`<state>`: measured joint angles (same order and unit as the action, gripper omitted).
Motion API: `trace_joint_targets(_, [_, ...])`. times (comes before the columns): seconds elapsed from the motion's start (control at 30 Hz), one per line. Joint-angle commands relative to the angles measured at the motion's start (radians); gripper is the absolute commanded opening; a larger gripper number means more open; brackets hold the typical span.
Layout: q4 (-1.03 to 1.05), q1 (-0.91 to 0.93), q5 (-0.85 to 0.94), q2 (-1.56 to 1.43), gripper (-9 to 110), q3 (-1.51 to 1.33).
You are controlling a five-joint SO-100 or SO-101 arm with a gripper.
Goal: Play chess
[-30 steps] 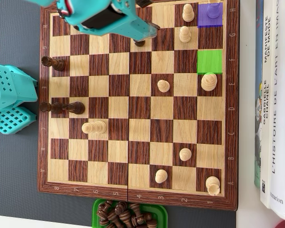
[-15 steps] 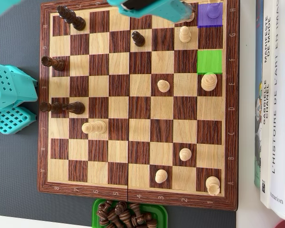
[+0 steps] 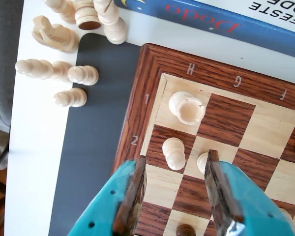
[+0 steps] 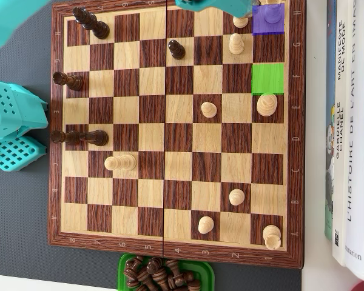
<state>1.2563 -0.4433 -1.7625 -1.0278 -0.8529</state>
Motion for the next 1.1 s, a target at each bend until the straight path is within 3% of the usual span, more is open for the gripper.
trace_joint_targets(0.0, [0.003,0.006,-0.005,-0.009,18,0.055])
trace_joint_targets(1.07, [-0.005,0.031,-0.005,0.117,23,0.175])
